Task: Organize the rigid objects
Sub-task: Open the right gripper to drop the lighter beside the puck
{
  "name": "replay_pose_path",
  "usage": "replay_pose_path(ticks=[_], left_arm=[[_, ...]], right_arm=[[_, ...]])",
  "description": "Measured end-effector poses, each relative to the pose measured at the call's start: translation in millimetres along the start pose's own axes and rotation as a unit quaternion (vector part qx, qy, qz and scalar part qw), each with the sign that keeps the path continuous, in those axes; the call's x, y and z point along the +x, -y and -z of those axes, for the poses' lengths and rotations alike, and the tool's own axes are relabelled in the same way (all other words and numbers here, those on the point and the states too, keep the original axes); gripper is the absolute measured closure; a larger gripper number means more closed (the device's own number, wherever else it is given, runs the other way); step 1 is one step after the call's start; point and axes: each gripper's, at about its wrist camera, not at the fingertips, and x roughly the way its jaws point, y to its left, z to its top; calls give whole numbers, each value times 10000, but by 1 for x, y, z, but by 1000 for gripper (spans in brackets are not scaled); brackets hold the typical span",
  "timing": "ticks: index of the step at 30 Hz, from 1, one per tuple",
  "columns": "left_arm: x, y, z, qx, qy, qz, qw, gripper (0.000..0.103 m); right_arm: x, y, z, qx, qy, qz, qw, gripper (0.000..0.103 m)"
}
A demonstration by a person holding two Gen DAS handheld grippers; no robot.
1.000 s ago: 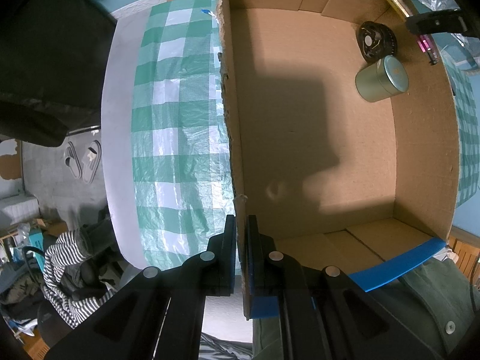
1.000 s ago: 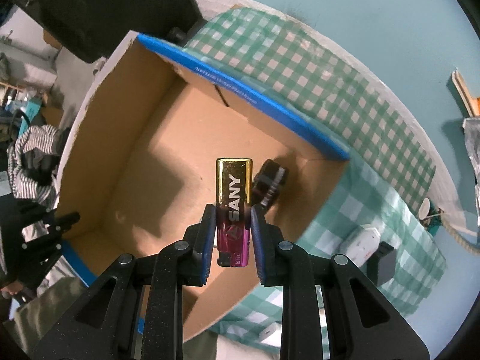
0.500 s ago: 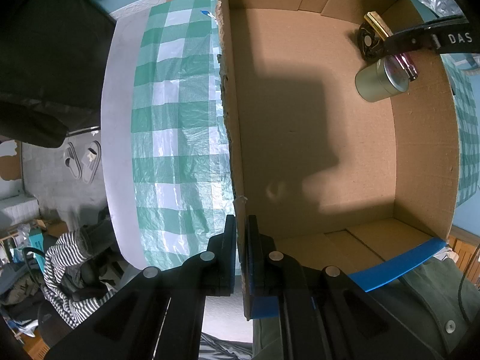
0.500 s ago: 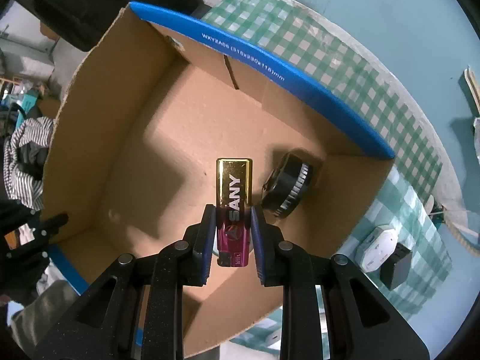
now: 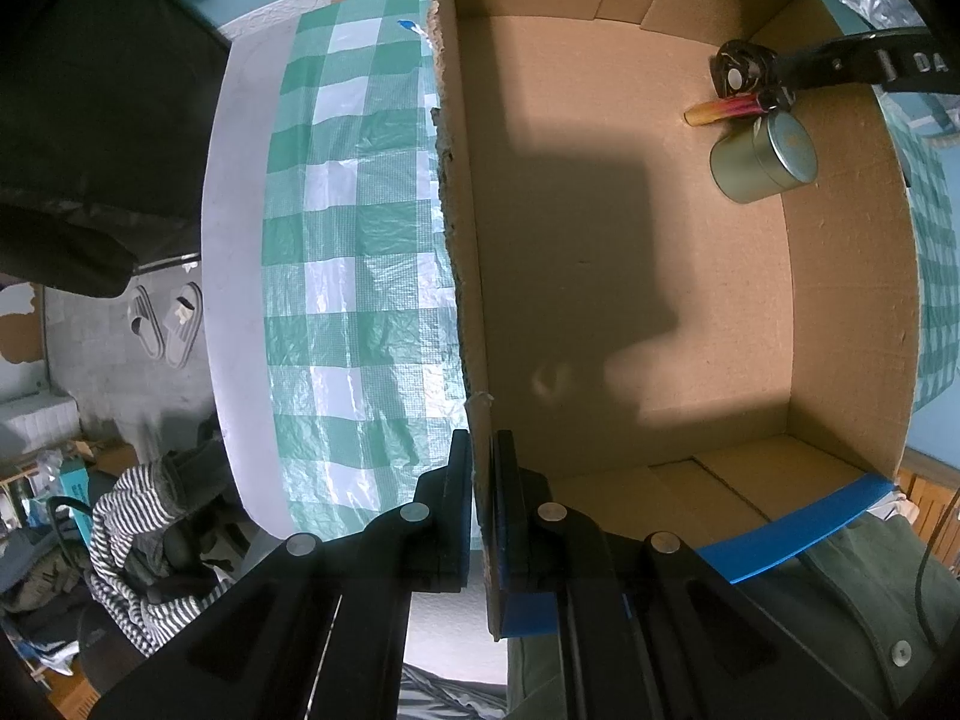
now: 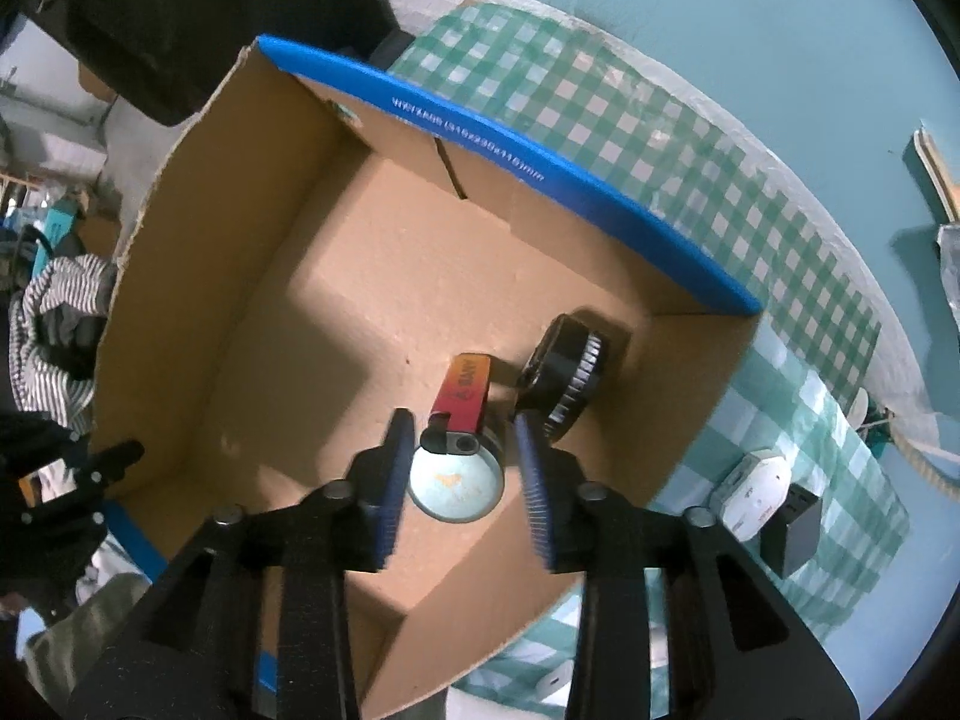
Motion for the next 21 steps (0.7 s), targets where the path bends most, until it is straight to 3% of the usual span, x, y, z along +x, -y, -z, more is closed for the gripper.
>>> replay_pose_path(ticks=[8, 21], left_arm=[[0, 0, -1, 6, -1, -7, 10000, 97], [0, 0, -1, 6, -3, -7, 10000, 97]], right_arm=[[-21, 3, 4, 93, 204, -18, 9997, 60], [-59, 27, 17, 506, 543, -75, 9972, 60]])
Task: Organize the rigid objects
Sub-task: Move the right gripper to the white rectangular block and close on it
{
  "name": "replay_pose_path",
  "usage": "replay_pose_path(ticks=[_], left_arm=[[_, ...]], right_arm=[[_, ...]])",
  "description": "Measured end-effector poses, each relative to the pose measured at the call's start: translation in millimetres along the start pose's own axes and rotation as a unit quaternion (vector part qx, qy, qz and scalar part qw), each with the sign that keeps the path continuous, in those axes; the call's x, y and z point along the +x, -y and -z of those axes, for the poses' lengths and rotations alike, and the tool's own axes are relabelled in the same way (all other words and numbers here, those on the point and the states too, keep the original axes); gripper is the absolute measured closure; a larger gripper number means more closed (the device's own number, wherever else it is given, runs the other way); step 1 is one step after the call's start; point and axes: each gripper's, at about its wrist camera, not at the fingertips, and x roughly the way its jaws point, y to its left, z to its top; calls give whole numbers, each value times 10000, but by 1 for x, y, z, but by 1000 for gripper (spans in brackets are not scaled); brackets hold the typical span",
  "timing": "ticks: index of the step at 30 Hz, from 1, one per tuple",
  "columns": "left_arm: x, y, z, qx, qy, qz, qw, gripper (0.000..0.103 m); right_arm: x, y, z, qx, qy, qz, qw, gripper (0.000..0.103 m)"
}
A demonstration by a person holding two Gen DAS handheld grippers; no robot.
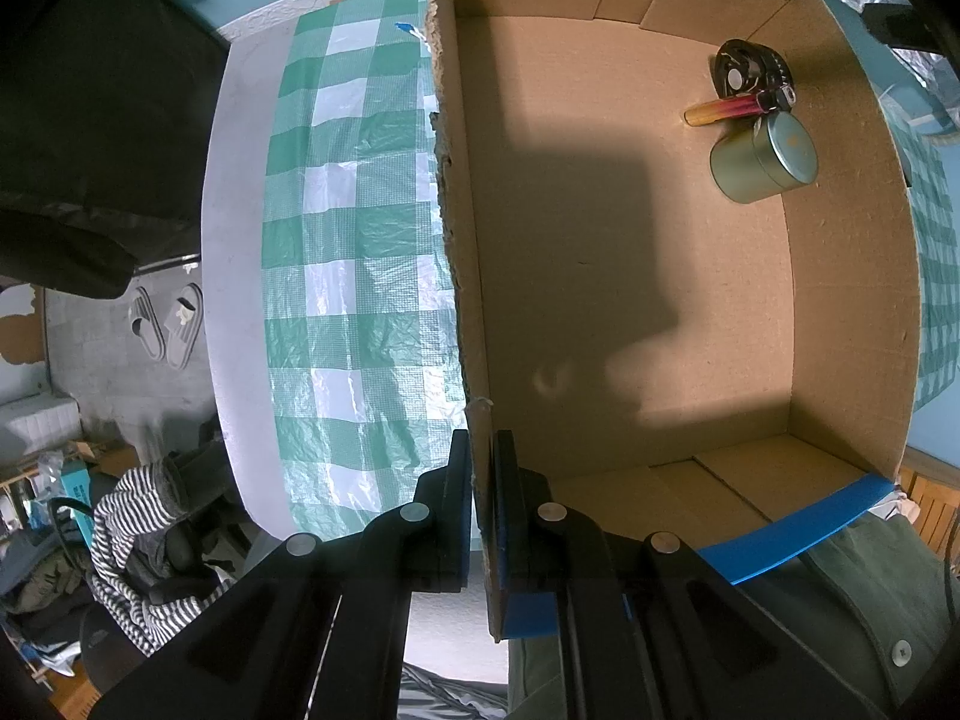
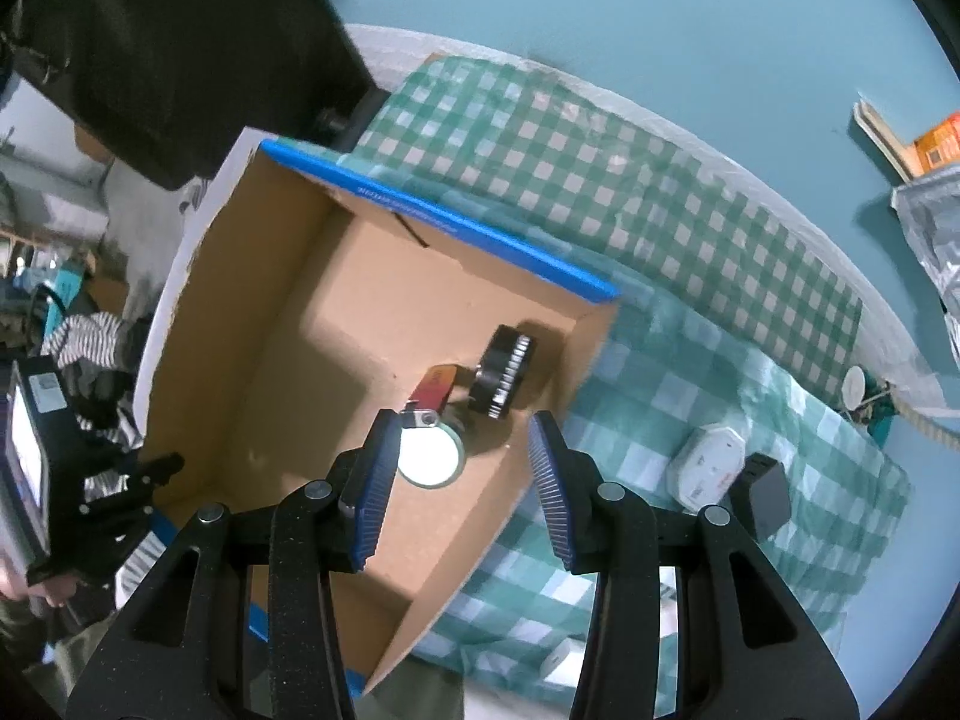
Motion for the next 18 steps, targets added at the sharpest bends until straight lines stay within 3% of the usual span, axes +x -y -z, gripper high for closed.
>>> replay_pose_path(ticks=[18], left_arm=[[-7, 2, -5, 109, 43, -50, 9999, 97]], right_arm=[[-54, 29, 38, 273, 338, 213, 9988, 60]])
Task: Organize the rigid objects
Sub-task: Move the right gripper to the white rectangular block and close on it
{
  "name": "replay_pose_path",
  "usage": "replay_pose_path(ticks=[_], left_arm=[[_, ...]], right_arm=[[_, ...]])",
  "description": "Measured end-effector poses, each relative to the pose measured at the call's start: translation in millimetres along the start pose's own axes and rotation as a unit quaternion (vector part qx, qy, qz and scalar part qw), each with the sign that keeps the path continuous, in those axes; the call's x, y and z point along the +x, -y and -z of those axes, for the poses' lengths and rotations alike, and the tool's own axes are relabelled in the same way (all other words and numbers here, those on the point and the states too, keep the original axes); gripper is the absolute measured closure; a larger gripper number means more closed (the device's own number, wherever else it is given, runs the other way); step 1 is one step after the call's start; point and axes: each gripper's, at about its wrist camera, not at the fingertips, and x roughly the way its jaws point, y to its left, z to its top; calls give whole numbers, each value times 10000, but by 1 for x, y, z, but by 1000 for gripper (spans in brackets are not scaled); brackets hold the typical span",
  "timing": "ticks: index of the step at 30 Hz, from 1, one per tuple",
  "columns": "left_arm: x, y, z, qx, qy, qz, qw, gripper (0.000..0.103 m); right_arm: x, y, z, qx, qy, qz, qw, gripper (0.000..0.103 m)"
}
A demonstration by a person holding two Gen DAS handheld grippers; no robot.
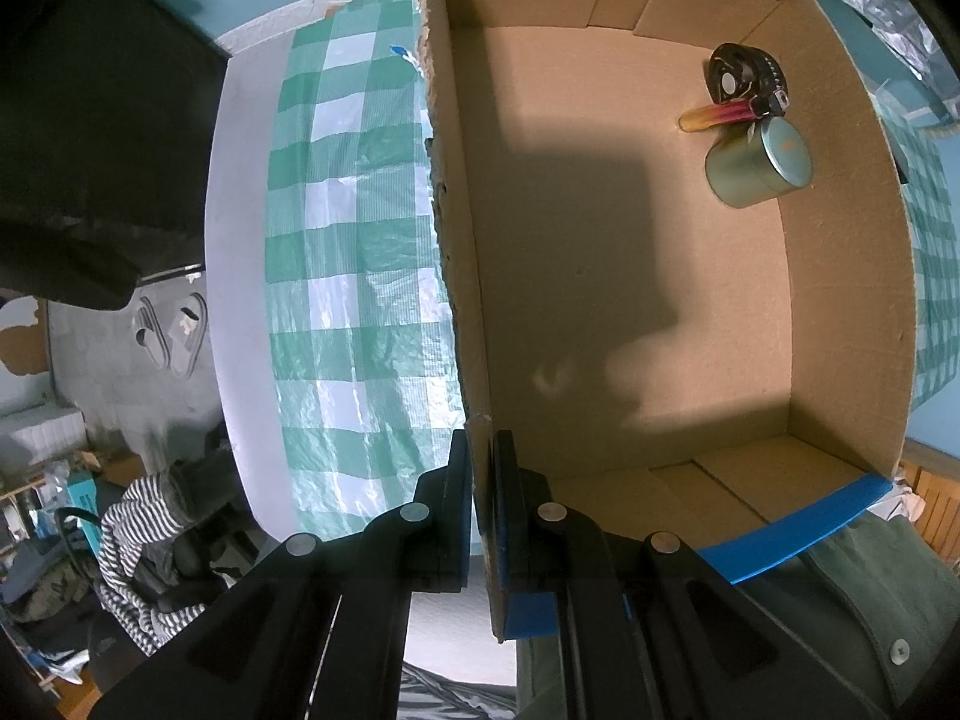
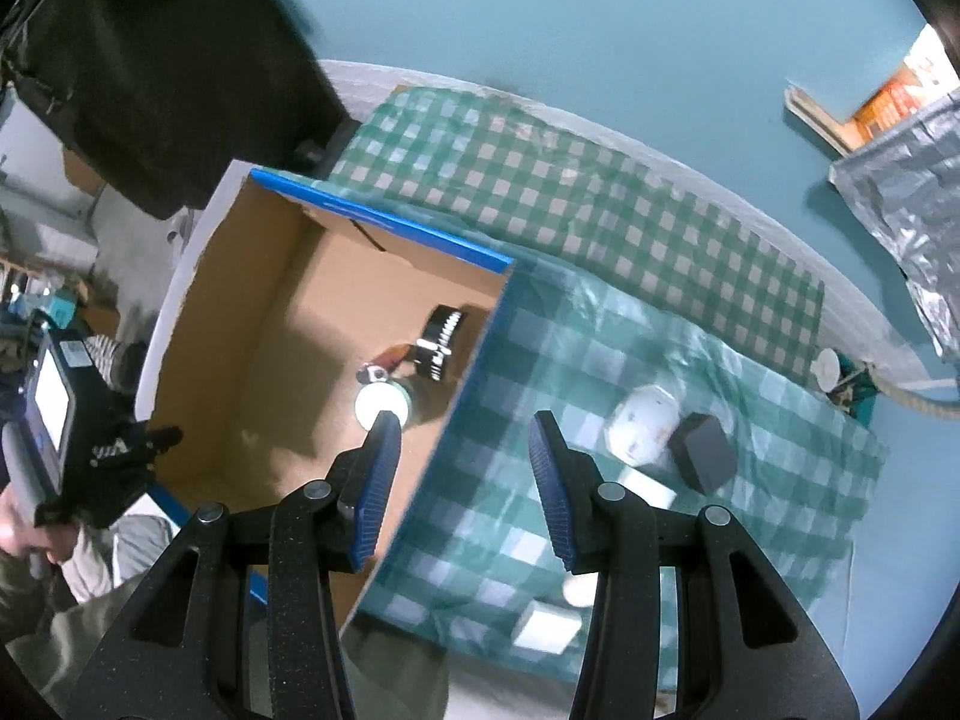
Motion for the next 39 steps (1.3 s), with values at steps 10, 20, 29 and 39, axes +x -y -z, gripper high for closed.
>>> replay_pose_path(ticks=[10, 20, 29, 39], left_arm=[[-1, 2, 0, 43, -1, -20, 10000, 97], [-4, 2, 1, 12, -7, -19, 10000, 97], [0, 2, 2, -8, -47, -35, 10000, 97], [1, 2, 3, -45, -34, -36, 10000, 97]], right_arm=[[-6, 29, 27, 324, -26, 115, 9994, 52], [22, 83, 58, 1076, -276, 131, 9937, 47], [76, 139, 83, 1909, -699, 217, 9789, 44], [133, 155, 91, 2403, -888, 191, 9664, 44]])
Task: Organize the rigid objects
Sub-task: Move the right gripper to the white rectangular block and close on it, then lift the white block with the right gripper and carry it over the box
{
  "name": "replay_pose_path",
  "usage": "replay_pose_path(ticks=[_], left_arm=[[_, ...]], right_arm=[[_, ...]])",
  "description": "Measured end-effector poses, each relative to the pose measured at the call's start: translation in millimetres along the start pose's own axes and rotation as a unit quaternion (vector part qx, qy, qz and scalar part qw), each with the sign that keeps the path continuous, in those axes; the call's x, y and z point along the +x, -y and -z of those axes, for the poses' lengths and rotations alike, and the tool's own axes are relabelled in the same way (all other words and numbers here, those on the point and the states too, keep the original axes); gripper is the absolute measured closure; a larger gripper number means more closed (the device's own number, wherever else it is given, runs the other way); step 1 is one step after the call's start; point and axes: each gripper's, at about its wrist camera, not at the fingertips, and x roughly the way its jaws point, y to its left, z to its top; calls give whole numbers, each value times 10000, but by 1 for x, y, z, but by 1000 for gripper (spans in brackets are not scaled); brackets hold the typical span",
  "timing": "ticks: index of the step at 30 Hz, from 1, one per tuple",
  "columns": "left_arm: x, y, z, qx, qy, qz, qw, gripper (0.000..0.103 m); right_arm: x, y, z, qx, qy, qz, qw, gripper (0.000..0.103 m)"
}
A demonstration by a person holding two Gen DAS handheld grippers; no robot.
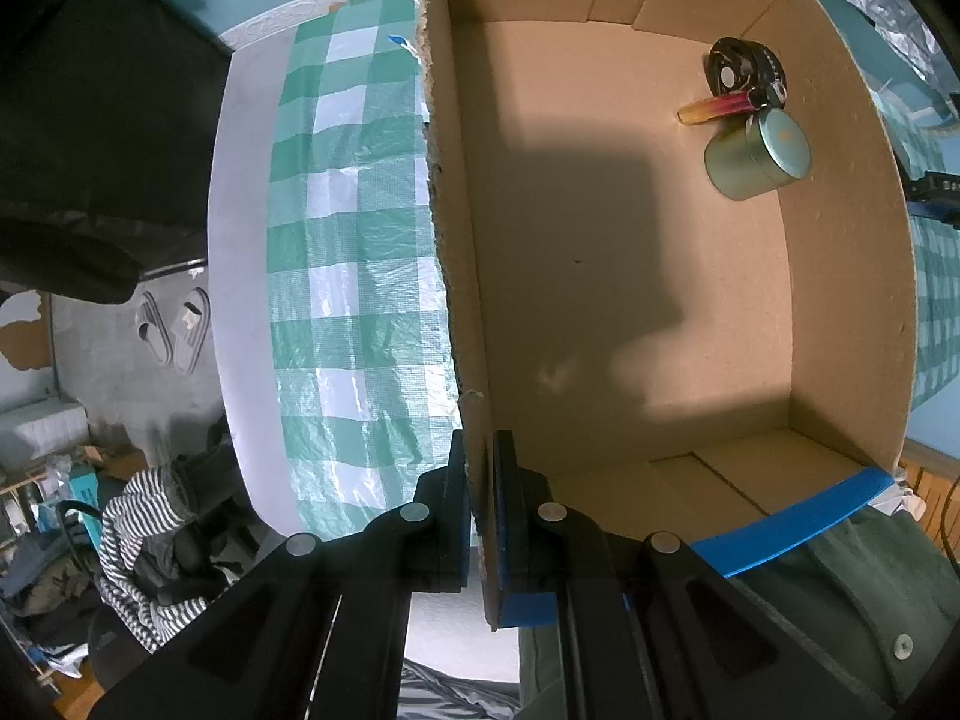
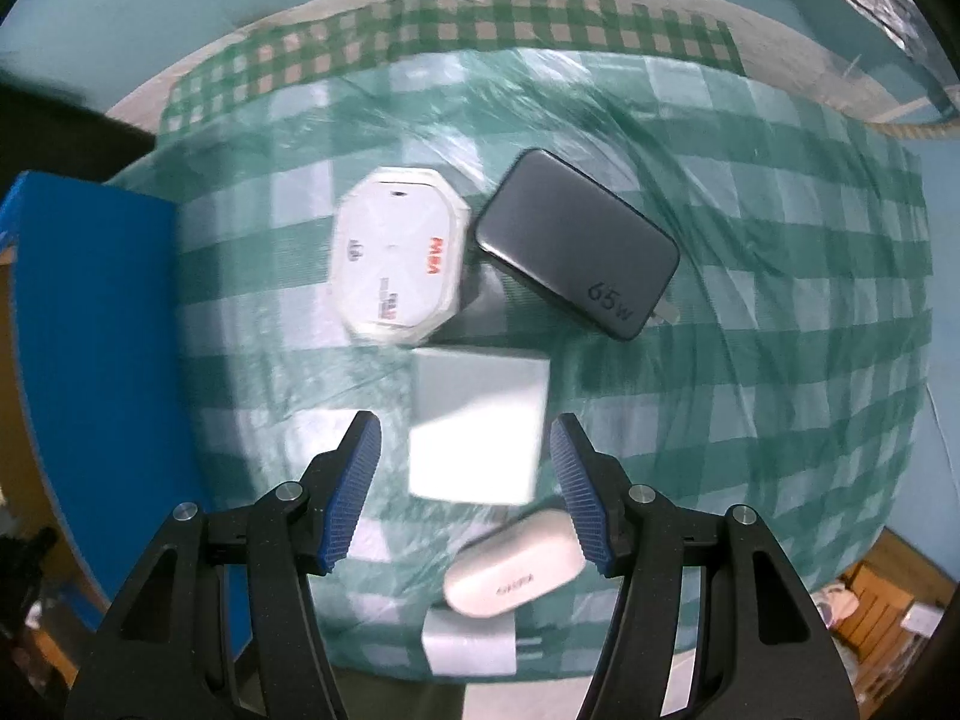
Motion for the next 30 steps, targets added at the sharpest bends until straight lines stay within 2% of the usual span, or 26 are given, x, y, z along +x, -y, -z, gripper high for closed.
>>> replay_pose_path(ticks=[10, 13, 15, 23, 30], left_arm=[[1, -2, 0, -7, -17, 12, 10000, 97], [1, -2, 0, -12, -19, 14, 10000, 97], [1, -2, 0, -20, -19, 23, 10000, 97], [1, -2, 0, -26, -24, 42, 10000, 97], [0, -2, 0, -28, -15, 49, 10000, 97]], right_arm=[[21, 3, -8, 173, -145, -77, 9997, 44], [26, 3, -8, 190, -177, 23, 9997, 50], [29, 5, -8, 225, -156, 9, 9996, 50], [27, 6, -7, 273, -170, -31, 9995, 51], [6, 5, 1, 168, -149, -195, 9996, 51]])
